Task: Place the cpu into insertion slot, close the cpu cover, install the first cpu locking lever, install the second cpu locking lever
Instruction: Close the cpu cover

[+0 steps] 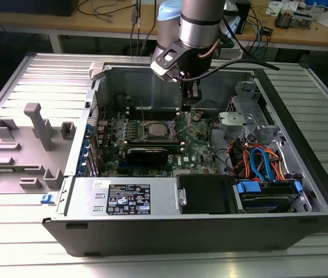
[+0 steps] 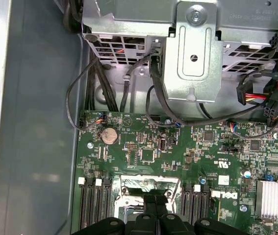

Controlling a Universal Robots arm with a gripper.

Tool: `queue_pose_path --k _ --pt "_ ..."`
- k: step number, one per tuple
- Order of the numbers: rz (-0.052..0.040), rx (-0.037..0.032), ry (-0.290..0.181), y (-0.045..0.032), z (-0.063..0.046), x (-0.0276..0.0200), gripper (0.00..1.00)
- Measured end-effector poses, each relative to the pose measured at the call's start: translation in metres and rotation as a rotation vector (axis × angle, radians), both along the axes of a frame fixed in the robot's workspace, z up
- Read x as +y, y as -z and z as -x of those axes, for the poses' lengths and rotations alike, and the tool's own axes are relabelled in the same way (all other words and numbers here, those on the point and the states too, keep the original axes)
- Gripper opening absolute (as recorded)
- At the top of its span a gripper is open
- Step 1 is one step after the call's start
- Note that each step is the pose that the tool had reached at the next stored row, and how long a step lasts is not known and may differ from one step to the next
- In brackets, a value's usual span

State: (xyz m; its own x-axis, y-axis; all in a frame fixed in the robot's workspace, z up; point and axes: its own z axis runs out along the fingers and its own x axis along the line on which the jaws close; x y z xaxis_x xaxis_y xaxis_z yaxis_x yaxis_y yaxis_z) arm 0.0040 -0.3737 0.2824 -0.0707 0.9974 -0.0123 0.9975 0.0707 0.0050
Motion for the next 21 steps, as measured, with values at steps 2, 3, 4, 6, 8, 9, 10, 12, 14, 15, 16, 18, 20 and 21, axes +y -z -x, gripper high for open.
queue_pose_path --k 2,3,4,6,8,9,10,12,14,15,16,18,20,21 --pt "0.0001 0.0 0.0 0.0001 -0.001 0.0 0.11" --pt "0.0002 0.0 0.0 0.0002 -0.001 0.0 0.11" --pt "0.0004 0.0 0.0 0.0001 -0.001 0.0 0.11" --pt "0.0005 0.0 0.0 0.0002 -0.001 0.0 0.11" --pt "0.0006 0.0 0.0 0.0002 -0.001 0.0 0.11" --pt "0.0006 0.0 0.0 0.0003 -0.001 0.0 0.11" --pt "0.0006 0.0 0.0 0.0003 -0.002 0.0 0.11" --pt "0.0006 0.0 0.0 0.0003 -0.003 0.0 0.11" --pt "0.0006 -0.0001 0.0 0.001 -0.006 0.0 0.11" --pt "0.0007 -0.0001 0.0 0.0017 -0.01 0.0001 0.11" --pt "0.001 -0.0001 0.0 0.0024 -0.013 0.0001 0.11" --pt "0.0012 0.0 0.0 0.0034 -0.019 0.0001 0.11" --pt "0.0011 0.0 0.0 0.0035 -0.02 0.0002 0.11" --pt "0.0011 0.0 0.0 0.0035 -0.02 0.0002 0.11"
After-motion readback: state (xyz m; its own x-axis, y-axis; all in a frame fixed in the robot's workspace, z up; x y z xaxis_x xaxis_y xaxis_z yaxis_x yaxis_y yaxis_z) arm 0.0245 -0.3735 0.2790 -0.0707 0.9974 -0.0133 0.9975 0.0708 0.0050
